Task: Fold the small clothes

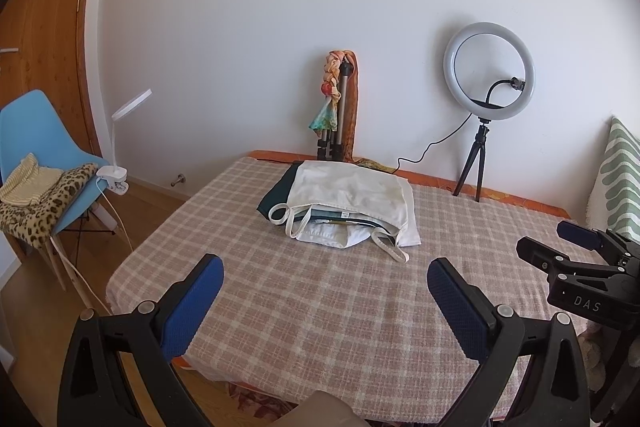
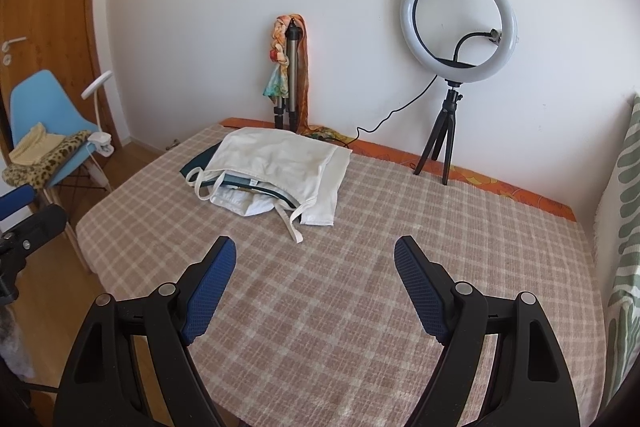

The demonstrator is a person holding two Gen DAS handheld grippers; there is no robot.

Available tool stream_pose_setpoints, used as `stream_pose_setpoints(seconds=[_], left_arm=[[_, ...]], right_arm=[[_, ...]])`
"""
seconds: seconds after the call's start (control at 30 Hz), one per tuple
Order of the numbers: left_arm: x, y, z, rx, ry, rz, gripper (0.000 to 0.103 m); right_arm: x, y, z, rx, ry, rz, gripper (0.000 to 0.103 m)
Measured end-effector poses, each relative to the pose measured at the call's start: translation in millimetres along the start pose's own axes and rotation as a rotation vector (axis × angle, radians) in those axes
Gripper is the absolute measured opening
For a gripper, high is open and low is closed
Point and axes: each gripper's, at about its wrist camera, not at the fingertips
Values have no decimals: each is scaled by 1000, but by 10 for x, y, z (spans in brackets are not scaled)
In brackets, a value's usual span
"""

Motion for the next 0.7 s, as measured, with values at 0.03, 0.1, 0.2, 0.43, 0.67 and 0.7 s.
stream_pose_setpoints(seconds=[0.03, 0.1, 0.2, 0.43, 0.67, 0.7], left_arm=[[-4, 2, -3, 2, 1, -1, 103], [-9, 7, -3, 1, -7, -1, 103], [-22, 10, -12, -1, -14, -1, 103], [-77, 11, -36, 1, -6, -9, 103], [-127, 15, -2, -18, -15, -5, 103], [-138, 13, 4, -20, -18, -5, 103]], right_arm=[[-6, 2, 4, 0, -1, -2, 82], [-17, 8, 3, -1, -3, -6, 82], [-37, 18, 8, -3, -4, -12, 82], [-77, 27, 3, -1, -4, -23, 82], [-155, 28, 15, -10, -2, -40, 82], [-167, 29, 21, -12, -2, -42, 82]])
Point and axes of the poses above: each gripper's, at about its wrist camera, not at the fingertips, and x roughly against the way its jaws point, z to its right, y to its underside, and after that the axes turned 12 degrees about -z, right-handed
